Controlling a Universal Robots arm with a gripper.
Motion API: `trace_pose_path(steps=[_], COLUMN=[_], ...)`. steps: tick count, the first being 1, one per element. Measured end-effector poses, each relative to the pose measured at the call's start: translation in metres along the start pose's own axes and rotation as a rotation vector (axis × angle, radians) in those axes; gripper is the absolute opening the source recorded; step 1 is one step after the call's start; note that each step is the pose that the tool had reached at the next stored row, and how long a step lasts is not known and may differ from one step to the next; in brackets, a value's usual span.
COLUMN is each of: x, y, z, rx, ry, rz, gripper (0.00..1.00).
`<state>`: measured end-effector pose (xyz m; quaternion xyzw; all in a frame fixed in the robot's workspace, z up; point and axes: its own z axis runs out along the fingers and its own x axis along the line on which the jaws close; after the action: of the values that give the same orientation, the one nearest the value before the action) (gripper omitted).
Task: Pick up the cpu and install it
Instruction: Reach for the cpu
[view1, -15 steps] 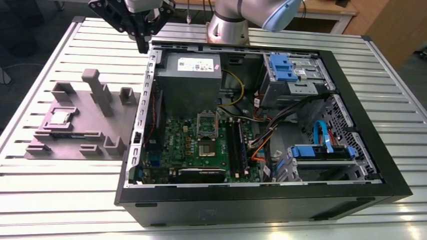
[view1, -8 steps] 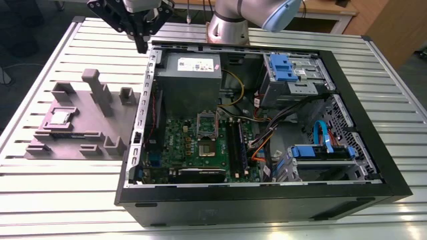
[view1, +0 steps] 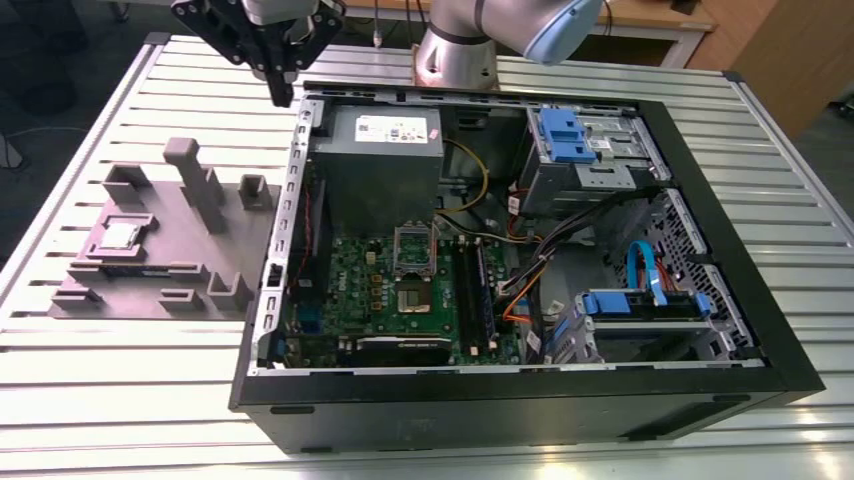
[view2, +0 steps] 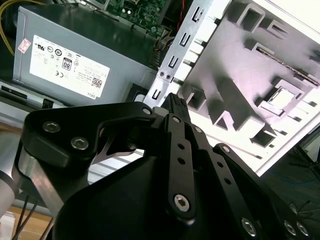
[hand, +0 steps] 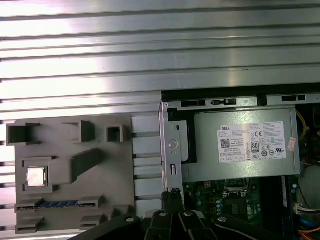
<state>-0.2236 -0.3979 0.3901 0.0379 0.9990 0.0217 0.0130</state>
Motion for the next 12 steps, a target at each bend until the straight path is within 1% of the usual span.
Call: trace_pose_path(steps=[7, 9, 12], x=[0.0017, 0.0038, 0.0044], y=[-0.0001, -0.0003, -0.0003], z=[-0.0001, 0.0002, 0.0002], rx=[0.0000, 0.0000, 0.0000], ry=[0.0000, 0.0000, 0.0000], rz=[0.000, 0.000, 0.000], gripper=[0.10, 0.10, 0.10])
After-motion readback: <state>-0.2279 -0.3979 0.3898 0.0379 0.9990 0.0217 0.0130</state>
